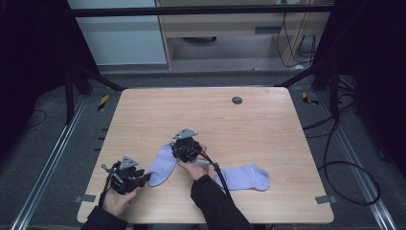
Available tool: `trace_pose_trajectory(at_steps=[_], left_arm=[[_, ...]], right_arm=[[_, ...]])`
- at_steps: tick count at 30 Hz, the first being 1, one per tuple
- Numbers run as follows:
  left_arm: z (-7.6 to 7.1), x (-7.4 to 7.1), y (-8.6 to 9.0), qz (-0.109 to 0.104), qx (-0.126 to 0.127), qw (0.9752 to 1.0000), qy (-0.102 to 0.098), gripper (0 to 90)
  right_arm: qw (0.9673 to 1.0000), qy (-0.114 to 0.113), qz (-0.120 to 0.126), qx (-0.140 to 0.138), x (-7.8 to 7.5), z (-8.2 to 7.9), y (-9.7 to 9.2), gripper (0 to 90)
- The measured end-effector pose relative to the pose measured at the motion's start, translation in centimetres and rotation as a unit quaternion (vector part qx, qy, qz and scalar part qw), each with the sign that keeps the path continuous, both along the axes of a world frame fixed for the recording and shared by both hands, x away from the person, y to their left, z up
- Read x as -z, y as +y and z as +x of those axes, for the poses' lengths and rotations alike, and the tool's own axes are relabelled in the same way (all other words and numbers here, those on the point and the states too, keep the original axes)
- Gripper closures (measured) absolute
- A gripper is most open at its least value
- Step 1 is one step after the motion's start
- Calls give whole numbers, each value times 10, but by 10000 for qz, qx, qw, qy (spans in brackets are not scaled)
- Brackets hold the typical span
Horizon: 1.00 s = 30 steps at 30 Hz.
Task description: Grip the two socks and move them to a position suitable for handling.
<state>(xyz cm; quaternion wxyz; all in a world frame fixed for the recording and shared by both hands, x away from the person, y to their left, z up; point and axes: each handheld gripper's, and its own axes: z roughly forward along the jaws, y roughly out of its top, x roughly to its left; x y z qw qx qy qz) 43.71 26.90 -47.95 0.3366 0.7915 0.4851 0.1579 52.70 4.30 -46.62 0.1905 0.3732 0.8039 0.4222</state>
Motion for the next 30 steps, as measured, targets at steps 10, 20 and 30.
trace_pose_trajectory(at_steps=[10, 20, 30], left_arm=[[-2, 1, 1, -29, -338, 9993, 158, 597], [2, 7, -5, 87, -345, 9986, 397, 722], [5, 1, -3, 49, -287, 9992, 267, 863]], right_arm=[[9987, 443, -230, 47, 16, 18, -11, 645], [9971, 650, -378, 89, 32, 24, -8, 773], [9978, 660, -90, -4, 22, 11, -13, 881]])
